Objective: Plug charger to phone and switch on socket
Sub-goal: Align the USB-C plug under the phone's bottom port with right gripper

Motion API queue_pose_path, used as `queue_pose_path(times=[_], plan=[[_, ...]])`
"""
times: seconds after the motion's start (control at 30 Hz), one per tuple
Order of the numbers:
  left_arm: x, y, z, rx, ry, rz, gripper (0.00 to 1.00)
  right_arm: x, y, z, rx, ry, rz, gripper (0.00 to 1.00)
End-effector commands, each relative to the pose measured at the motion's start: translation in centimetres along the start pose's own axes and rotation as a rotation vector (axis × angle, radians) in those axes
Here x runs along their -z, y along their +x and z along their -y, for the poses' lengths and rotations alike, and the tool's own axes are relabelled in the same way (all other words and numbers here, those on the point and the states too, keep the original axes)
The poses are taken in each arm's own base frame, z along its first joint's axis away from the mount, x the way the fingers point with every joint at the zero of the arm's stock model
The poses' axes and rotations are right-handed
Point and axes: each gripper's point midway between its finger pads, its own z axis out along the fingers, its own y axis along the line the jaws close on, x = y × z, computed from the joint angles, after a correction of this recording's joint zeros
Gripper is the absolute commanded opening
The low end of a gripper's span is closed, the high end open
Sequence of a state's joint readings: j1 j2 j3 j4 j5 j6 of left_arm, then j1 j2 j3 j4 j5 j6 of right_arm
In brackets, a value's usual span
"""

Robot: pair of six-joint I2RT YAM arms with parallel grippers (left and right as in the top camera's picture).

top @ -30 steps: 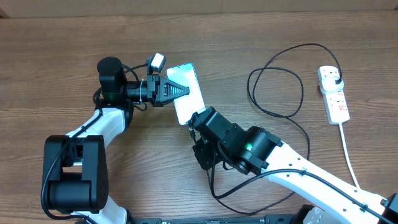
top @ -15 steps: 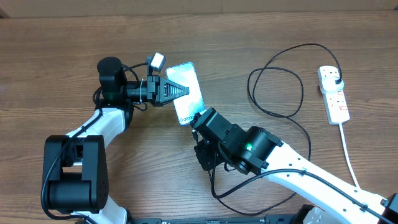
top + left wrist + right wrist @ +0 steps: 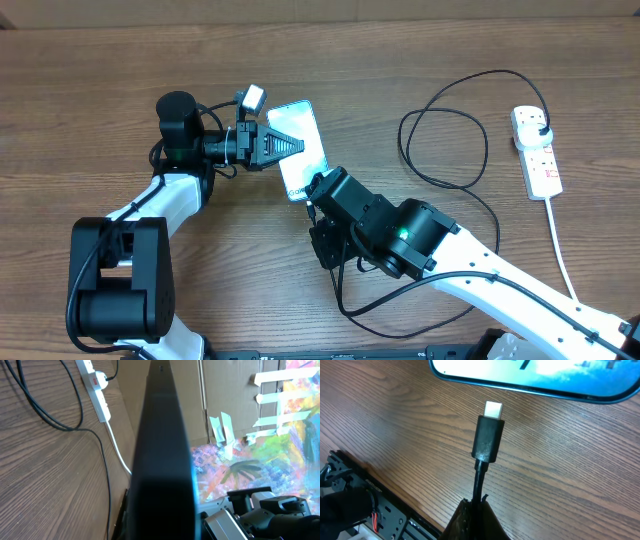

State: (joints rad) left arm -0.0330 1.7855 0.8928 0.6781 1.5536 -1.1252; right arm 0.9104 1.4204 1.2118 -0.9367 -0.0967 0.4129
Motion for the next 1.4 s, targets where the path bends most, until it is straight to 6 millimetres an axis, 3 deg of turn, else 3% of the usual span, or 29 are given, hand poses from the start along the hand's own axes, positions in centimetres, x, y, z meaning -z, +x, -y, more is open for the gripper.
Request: queue_pose_path(times=[0.0, 0.2, 1.37], plan=[[0.0, 0.1, 0.7, -0.048, 0.012, -0.024, 0.04, 0.9, -0.9, -0.5, -0.005, -0.007, 0.035, 0.04], [0.0, 0.1, 0.7, -0.048, 0.012, -0.024, 0.04, 0.9, -1.3, 0.5, -0.062, 0.046, 0.058, 0.04], [0.0, 0.1, 0.7, -0.015, 0.012, -0.024, 0.04, 2.2, -1.5, -0.3, -0.041, 0.002, 0.083, 0.04]])
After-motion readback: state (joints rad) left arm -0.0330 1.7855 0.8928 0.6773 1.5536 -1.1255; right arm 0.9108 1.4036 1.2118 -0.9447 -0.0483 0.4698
